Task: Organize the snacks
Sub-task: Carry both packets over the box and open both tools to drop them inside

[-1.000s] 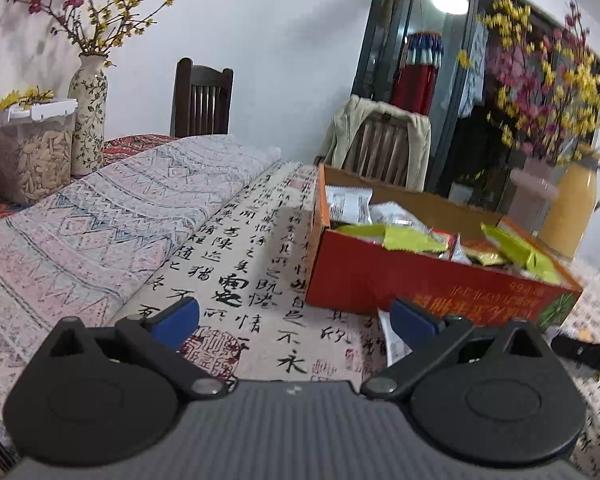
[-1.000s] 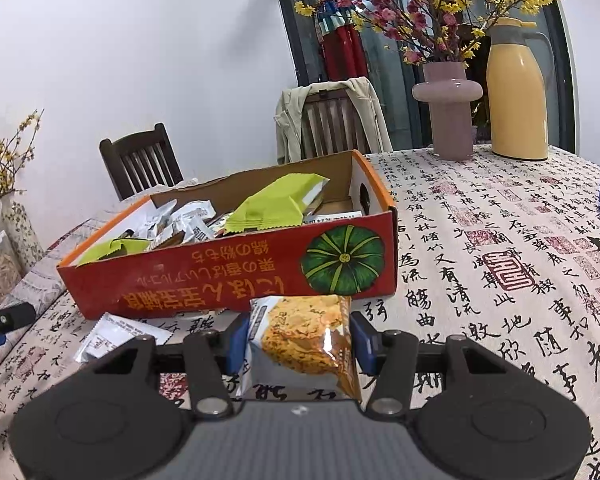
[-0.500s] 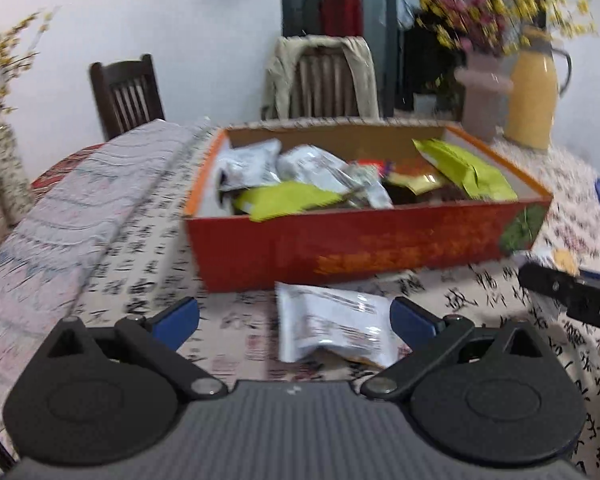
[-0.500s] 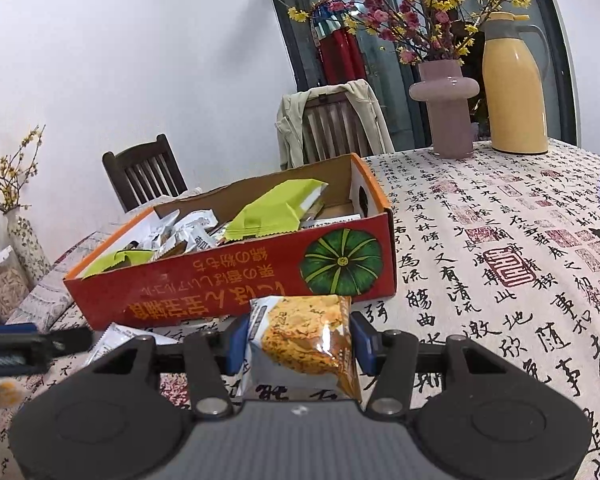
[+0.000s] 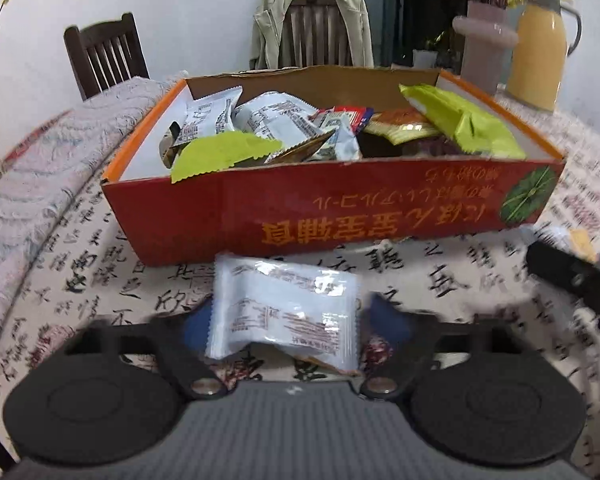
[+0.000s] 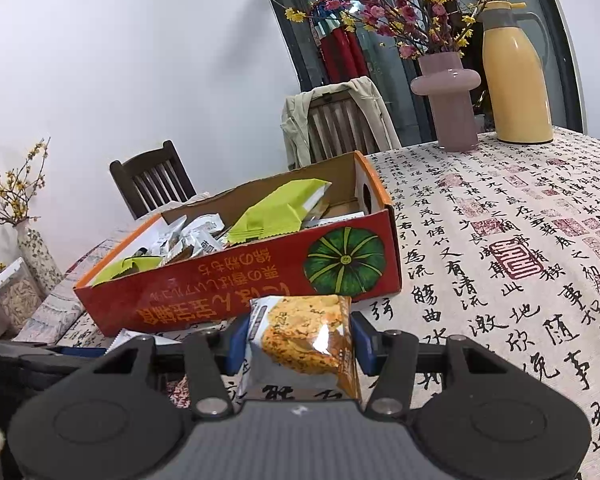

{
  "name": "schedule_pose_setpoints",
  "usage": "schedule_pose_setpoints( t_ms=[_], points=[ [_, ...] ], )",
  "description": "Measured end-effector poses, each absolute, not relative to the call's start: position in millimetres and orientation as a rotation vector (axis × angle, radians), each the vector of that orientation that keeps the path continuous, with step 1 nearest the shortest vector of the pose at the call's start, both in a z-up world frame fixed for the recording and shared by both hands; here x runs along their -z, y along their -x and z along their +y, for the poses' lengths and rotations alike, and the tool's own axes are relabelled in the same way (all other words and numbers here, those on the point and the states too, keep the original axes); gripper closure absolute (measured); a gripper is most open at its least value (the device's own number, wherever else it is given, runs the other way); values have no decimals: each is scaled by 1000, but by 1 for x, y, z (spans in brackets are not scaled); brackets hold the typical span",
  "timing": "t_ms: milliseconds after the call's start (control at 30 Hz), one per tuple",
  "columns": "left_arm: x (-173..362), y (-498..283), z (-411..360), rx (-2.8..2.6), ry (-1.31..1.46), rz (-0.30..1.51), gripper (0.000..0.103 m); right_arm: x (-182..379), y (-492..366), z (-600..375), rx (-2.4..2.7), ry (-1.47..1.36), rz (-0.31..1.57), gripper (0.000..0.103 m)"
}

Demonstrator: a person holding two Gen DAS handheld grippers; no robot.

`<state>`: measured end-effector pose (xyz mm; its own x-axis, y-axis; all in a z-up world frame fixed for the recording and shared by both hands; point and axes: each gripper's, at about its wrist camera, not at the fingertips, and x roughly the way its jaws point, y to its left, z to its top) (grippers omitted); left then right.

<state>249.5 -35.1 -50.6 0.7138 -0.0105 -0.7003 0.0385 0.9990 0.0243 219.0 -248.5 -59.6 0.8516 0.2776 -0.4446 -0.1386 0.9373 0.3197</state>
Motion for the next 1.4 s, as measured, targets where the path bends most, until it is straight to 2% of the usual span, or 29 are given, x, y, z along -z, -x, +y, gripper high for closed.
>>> schedule_pose_setpoints(
  t_ms=[133,200,600,1000,1400],
  points=[
    [45,-239,-32,45,-6,741,54,60,-219,-249,-227,-289,506,52],
    [41,-234,-30,64,8,727,72,60,-219,-249,-228,-290,504,52],
    [33,-216,-19,74,40,675,78,59,-217,-249,-235,-294,495,52],
    [-5,-186,-7,104,106,541,79,53,-208,-237,-225,-230,449,52],
    [-52,-212,-8,105,133,398,79,-15,-217,-219,-229,-139,282,52]
  ],
)
